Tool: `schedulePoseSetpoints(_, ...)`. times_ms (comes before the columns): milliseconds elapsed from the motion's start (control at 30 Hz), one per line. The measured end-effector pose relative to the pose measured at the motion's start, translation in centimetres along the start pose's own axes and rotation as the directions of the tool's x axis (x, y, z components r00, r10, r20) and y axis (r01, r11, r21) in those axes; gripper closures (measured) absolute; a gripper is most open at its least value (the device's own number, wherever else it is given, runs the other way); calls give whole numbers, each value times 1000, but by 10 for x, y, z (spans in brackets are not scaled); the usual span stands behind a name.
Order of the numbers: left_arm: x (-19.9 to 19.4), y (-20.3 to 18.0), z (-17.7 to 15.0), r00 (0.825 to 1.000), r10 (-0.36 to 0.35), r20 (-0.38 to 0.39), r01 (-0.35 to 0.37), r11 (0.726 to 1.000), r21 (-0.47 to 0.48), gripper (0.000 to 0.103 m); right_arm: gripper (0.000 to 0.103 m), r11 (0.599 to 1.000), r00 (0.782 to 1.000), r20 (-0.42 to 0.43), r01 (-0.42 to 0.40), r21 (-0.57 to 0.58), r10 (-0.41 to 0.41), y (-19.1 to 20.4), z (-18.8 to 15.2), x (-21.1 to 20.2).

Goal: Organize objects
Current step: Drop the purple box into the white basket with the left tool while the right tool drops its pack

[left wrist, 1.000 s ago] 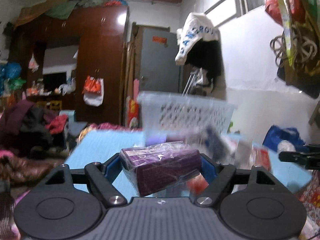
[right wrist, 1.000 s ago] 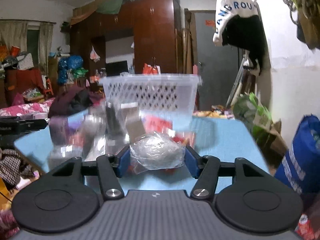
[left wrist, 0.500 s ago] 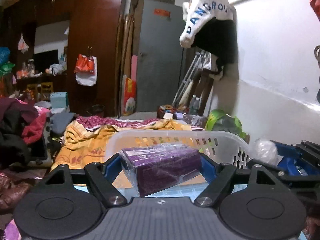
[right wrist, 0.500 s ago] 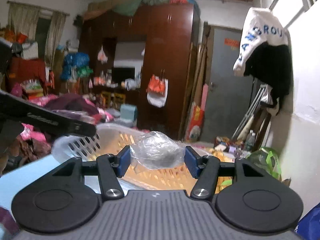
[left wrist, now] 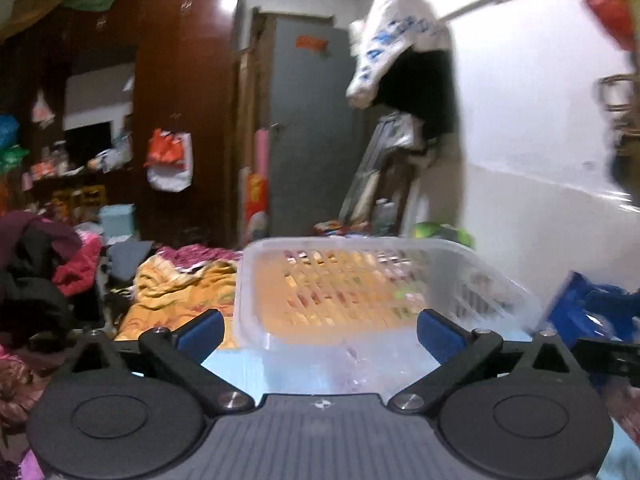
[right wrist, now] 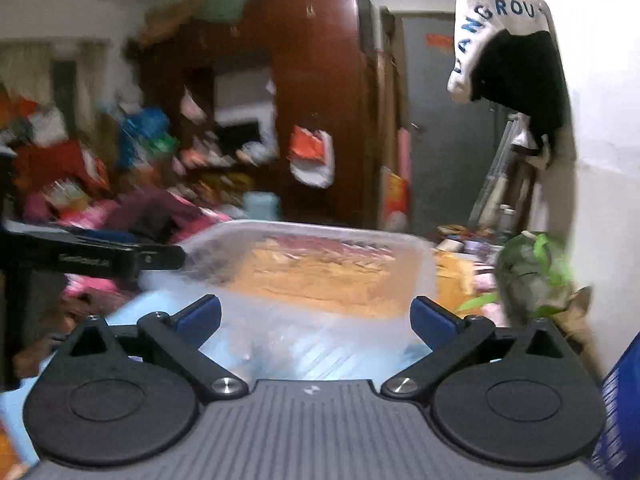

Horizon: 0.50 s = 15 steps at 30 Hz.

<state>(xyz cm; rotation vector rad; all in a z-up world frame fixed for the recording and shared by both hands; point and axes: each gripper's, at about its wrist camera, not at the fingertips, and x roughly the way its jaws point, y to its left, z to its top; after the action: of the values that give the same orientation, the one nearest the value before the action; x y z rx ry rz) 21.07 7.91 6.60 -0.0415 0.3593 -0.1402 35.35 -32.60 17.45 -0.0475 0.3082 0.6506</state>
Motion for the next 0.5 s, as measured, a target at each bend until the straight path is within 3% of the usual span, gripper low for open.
schedulePoseSetpoints(67, -33, 2, -22, 999, -1, 42, 0, 1000, 25, 0, 0, 997, 997, 36, -69, -29, 70, 9, -32, -36)
schedulePoseSetpoints(167, -81, 0, -64, 992, -1, 125, -4, 999, 41, 0, 0, 998, 999, 31, -14, -53, 16, 31, -86, -75)
schedulePoseSetpoints(267, -113, -1, -105, 985, 8, 172, -8, 1000, -2, 0, 0, 997, 995, 63, -79, -5, 79, 45, -129, -94)
schedulePoseSetpoints(333, -119, -3, -122, 985, 13, 172, -12, 1000, -8, 0, 0, 992, 989, 88, -123, 21, 120, 54, -147, -96)
schedulePoseSetpoints(400, -117, -4, -133, 985, 32, 167, -32, 999, -2, 2, 1, 994, 989, 98, -112, -2, 112, 64, -157, -94)
schedulePoseSetpoints(500, -103, -5, -137, 990, 3, 141, -4, 1000, 9, 7, 13, 993, 989, 86, -117, -31, 119, 72, -158, -87)
